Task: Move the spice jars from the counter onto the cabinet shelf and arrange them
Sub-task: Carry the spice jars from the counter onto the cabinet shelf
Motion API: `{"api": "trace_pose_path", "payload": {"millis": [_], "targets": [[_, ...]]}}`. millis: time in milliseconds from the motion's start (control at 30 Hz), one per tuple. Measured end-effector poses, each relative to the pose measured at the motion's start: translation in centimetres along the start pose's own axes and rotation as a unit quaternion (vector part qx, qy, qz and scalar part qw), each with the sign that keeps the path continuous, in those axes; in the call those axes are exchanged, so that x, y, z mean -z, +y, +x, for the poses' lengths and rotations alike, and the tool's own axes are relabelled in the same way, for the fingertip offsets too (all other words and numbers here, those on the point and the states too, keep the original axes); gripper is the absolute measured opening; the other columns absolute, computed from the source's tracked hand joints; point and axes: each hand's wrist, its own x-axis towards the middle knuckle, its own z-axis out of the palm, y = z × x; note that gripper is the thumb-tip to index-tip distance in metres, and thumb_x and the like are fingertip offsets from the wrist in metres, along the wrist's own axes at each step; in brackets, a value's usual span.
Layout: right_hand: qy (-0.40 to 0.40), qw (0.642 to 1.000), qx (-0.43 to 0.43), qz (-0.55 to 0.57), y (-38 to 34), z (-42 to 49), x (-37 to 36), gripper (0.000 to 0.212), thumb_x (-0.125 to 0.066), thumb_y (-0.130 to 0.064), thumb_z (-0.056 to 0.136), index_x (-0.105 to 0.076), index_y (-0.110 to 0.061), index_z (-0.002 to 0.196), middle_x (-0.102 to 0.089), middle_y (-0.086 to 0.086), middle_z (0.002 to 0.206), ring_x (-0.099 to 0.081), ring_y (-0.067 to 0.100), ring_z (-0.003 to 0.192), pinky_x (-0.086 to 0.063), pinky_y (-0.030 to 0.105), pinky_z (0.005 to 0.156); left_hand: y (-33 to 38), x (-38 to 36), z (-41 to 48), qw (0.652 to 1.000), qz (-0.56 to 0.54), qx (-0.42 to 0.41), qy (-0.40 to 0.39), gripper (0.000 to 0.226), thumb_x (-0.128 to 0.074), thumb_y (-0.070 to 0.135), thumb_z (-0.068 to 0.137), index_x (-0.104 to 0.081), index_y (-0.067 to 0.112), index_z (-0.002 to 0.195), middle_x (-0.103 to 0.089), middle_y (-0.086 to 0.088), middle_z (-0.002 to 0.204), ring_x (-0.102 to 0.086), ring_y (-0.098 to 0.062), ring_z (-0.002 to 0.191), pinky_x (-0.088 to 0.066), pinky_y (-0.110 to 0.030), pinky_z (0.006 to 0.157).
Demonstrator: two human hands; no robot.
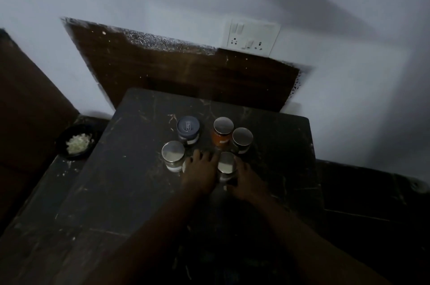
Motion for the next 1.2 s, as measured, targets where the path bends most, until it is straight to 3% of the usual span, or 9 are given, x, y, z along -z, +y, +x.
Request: {"api": "trace_pose_path", "payload": {"millis": [100,300,467,567,667,800,933,1067,1200], "targets": [[0.014,0.996,-0.034,0.082,-0.8,1.6,-0.8,0.099,-0.081,-0.035,0.083,-0.020,-0.029,0.161,-0.041,0.005,0.159,-0.047,0.027,0.141,-0.041,0.046,0.114,1.1,0.0,2.0,0.998,0.040,-0.018,-0.036,0.092,-0.072,0.043,0.086,-0.021,0.025,0.160,-0.044,-0.009,0.155,-0.032,-0.038,0.136,-0.033,-0.055,0.103],[0.049,0.997,-0.055,0.024,-0.1,2.2,-2.3,0.093,-0.075,-0.027,0.087,-0.018,-0.024,0.161,-0.038,0.009,0.159,-0.045,0.029,0.141,-0.042,0.042,0.112,1.6,-1.2,3.4,0.999,0.022,-0.025,-0.011,0.092,-0.076,0.048,0.079,-0.034,0.020,0.155,-0.046,-0.010,0.150,-0.034,-0.034,0.133,-0.033,-0.052,0.103],[0.138,0.988,0.018,0.060,0.1,-0.1,1.2,0.098,-0.082,-0.028,0.082,-0.023,-0.029,0.160,-0.035,0.000,0.163,-0.036,0.019,0.148,-0.033,0.043,0.121,1.7,2.2,2.2,0.983,-0.154,-0.043,0.094,0.088,-0.065,0.074,0.072,-0.043,0.034,0.147,-0.049,0.003,0.144,-0.042,-0.024,0.126,-0.042,-0.044,0.100],[0.197,0.974,0.082,0.076,-1.5,-1.3,5.9,0.107,-0.082,-0.045,0.078,-0.014,-0.036,0.159,-0.031,-0.004,0.163,-0.029,0.006,0.144,-0.029,0.036,0.120,3.0,7.1,2.1,0.936,-0.318,-0.083,0.125,0.078,-0.074,0.068,0.071,-0.045,0.038,0.136,-0.059,0.011,0.128,-0.057,-0.013,0.114,-0.045,-0.020,0.085],[0.278,0.937,0.139,0.159,-4.8,-2.1,11.7,0.103,-0.071,-0.062,0.075,-0.014,-0.038,0.157,-0.028,-0.018,0.159,-0.030,0.001,0.144,-0.027,0.028,0.118,5.1,13.3,3.0,0.916,-0.335,-0.108,0.194,0.079,-0.078,0.070,0.067,-0.045,0.036,0.131,-0.060,0.012,0.123,-0.058,-0.008,0.109,-0.049,-0.022,0.084],[0.383,0.869,0.217,0.227,-9.3,-2.8,21.2,0.097,-0.081,-0.040,0.074,-0.027,-0.043,0.155,-0.041,-0.016,0.155,-0.044,0.003,0.141,-0.041,0.024,0.113,8.2,23.8,4.3,0.873,-0.328,-0.150,0.328,0.087,-0.076,0.082,0.060,-0.048,0.033,0.126,-0.061,0.011,0.118,-0.059,-0.008,0.106,-0.055,-0.029,0.085],[0.444,0.822,0.265,0.237,-13.1,-3.8,31.5,0.098,-0.084,-0.028,0.064,-0.035,-0.046,0.148,-0.055,-0.018,0.141,-0.058,-0.007,0.121,-0.052,0.015,0.094,11.1,34.9,5.1,0.811,-0.388,-0.210,0.384,0.079,-0.078,0.082,0.058,-0.045,0.042,0.118,-0.063,0.020,0.115,-0.062,0.000,0.099,-0.053,-0.022,0.077],[0.501,0.769,0.328,0.225,-15.8,-4.2,41.5,0.084,-0.080,-0.032,0.064,-0.039,-0.039,0.137,-0.063,-0.020,0.128,-0.064,0.000,0.112,-0.055,0.019,0.088,13.7,45.0,6.6,0.785,-0.413,-0.292,0.359,0.067,-0.076,0.070,0.075,-0.050,0.037,0.127,-0.064,0.020,0.123,-0.063,0.006,0.103,-0.051,-0.019,0.080],[0.498,0.759,0.346,0.237,-17.3,-3.3,49.8,0.084,-0.083,-0.043,0.067,-0.035,-0.038,0.136,-0.066,-0.011,0.128,-0.067,0.006,0.109,-0.058,0.025,0.084,15.4,51.9,9.3,0.786,-0.419,-0.326,0.317,0.057,-0.076,0.047,0.089,-0.049,0.038,0.139,-0.063,0.014,0.130,-0.065,-0.002,0.110,-0.058,-0.029,0.084]]}}
